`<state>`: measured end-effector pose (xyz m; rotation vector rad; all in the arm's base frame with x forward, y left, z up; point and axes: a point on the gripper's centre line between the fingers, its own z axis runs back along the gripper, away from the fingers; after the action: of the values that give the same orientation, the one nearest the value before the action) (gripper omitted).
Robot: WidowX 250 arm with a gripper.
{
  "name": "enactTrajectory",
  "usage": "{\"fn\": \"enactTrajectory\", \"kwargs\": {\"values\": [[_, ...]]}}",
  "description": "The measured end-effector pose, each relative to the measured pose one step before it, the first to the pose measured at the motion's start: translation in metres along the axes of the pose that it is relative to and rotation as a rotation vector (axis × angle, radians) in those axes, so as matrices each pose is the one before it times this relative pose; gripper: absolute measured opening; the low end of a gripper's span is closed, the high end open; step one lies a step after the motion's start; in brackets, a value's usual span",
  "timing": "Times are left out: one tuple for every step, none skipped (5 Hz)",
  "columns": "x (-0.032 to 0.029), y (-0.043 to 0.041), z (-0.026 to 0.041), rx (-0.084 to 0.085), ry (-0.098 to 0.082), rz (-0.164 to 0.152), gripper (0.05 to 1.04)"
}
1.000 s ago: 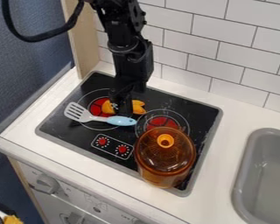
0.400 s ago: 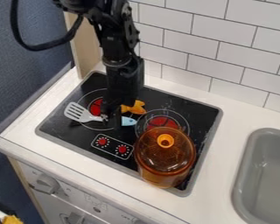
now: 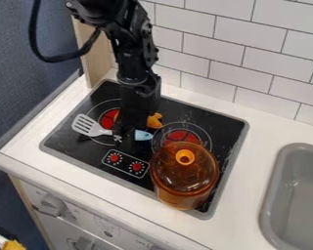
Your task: Move the blue spatula to the upper right side of the stove
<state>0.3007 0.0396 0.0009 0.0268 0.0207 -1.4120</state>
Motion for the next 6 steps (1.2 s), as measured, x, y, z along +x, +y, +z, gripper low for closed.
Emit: {"fn": "enactTrajectory", "kwargs": {"values": [[0.00068, 0.00262, -0.00902, -0.0299, 0.0087, 0.016, 0.978], [0.00204, 0.00259, -0.00303, -0.0065, 0.0076, -0.0065, 0.864], [0.00398, 0.00303, -0.00256, 0.0062, 0.0165, -0.0099, 0.554], [-0.0004, 0.00026, -0.00055, 0.005, 0.0024, 0.0027, 0.331], [0.00046, -0.00172, 0.00001, 0.0026, -0.004, 0.0014, 0.325], [-0.00051, -0.01094, 0.00483, -0.0287, -0.0048, 0.0071, 0.325]]}}
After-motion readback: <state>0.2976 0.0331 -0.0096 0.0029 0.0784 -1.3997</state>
